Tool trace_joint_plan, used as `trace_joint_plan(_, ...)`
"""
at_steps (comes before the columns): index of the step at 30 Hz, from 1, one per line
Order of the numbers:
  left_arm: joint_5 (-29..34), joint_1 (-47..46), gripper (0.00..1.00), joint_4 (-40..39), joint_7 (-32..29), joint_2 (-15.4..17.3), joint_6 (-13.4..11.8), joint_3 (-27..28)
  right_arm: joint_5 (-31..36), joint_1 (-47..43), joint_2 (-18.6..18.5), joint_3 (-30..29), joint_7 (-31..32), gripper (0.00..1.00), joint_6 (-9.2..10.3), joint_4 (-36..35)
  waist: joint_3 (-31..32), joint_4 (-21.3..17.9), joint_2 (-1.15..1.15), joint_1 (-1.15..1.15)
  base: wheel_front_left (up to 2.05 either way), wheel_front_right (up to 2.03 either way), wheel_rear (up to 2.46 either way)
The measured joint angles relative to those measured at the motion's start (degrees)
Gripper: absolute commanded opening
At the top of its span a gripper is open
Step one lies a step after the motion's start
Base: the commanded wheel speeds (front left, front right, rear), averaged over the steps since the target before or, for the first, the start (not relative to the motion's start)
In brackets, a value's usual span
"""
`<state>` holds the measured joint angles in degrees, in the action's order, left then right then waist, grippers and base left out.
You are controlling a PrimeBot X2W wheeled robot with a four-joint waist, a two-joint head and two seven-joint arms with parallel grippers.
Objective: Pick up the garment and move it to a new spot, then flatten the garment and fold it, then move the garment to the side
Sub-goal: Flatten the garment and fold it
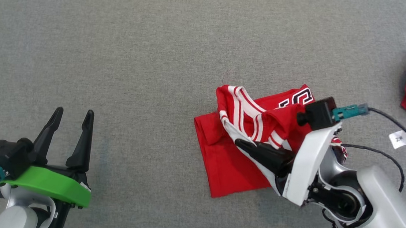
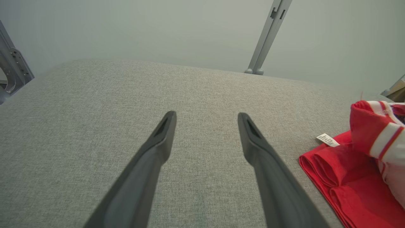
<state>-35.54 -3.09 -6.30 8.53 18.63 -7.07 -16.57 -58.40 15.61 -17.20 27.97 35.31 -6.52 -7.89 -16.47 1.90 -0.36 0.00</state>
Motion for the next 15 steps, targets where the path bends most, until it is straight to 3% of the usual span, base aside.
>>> trace_joint_plan(6, 0.07, -0.54, 1.0, 0.46, -0.44, -0.71, 0.02, -0.22, 8.08, 0.13, 2.76, 4.32, -1.56, 0.02, 0.07, 3.75, -0.56, 2.12, 0.0, 0.0, 0.0, 0.0, 0.0)
trace_joint_plan(10, 0.0, -0.53, 1.0, 1.93, -0.42, -1.2, 0.07, 0.07, 10.25, 0.47, 4.69, 7.21, -2.0, 0.24, 0.53, 5.93, -0.77, 3.27, 0.0, 0.0, 0.0, 0.0, 0.0)
trace_joint_plan(12, -0.44, -0.53, 1.0, 2.38, -0.41, -1.32, 0.07, 0.49, 10.71, 0.6, 5.41, 8.4, -2.01, 0.27, 0.49, 7.04, -0.54, 3.4, 0.0, 0.0, 0.0, 0.0, 0.0)
trace_joint_plan(13, -1.12, -0.52, 1.0, 2.56, -0.41, -1.56, 0.08, 0.67, 10.88, 0.62, 5.83, 8.81, -2.03, 0.35, 0.49, 7.56, -0.35, 3.37, 0.0, 0.0, 0.0, 0.0, 0.0)
trace_joint_plan(14, -2.09, -0.49, 1.0, 2.71, -0.41, -1.78, 0.25, 0.78, 11.13, 0.66, 6.21, 9.28, -2.08, 0.5, 0.49, 8.0, -0.14, 3.3, 0.0, 0.0, 0.0, 0.0, 0.0)
trace_joint_plan(15, -2.63, -0.49, 1.0, 2.92, -0.42, -1.8, 0.53, 0.79, 11.58, 0.73, 6.45, 9.49, -2.33, 1.0, 0.48, 8.38, 0.06, 3.19, 0.0, 0.0, 0.0, 0.0, 0.0)
